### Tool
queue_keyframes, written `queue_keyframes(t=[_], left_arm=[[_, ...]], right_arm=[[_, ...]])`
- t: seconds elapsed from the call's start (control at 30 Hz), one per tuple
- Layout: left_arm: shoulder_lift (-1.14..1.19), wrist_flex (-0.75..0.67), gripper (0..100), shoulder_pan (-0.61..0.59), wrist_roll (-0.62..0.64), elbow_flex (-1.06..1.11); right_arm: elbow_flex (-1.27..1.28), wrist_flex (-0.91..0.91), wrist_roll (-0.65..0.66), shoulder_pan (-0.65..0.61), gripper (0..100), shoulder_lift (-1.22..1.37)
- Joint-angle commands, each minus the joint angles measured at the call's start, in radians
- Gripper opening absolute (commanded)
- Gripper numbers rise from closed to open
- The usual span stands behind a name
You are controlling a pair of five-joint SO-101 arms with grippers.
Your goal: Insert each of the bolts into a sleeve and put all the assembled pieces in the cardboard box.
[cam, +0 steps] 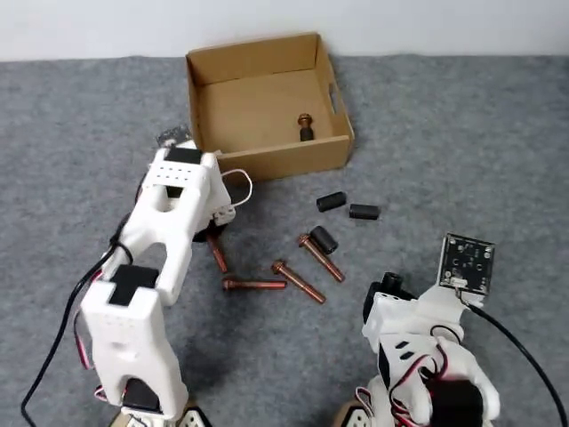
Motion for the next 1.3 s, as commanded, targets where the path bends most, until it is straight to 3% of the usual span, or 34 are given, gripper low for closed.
queue_keyframes(t=[0.0, 0.13, 0.37, 0.53, 0.83, 1.03, 1.27], left_arm=[[-0.235, 0.04, 0, 0.023, -0.043, 0.054], [-0.514, -0.026, 0, 0.071, -0.103, 0.232], [-1.043, -0.27, 0, 0.118, -0.201, 0.625], [-1.329, -0.315, 0, 0.123, -0.227, 0.783], [-1.653, -0.31, 0, 0.126, -0.226, 0.837], [-1.798, -0.316, 0, 0.253, -0.198, 0.834], [-1.933, -0.381, 0, 0.319, -0.155, 0.829]], right_arm=[[-0.02, -0.019, 0.009, -0.001, 0.8, -0.007], [-0.04, -0.008, 0.071, -0.033, 0.8, -0.007], [-0.066, -0.012, 0.16, -0.044, 0.8, -0.007], [-0.066, -0.015, 0.247, -0.107, 0.8, -0.007], [-0.057, -0.142, 0.258, -0.378, 0.8, -0.007], [-0.003, -0.331, 0.264, -0.527, 0.8, -0.007], [0.029, -0.395, 0.265, -0.696, 0.8, -0.005]])
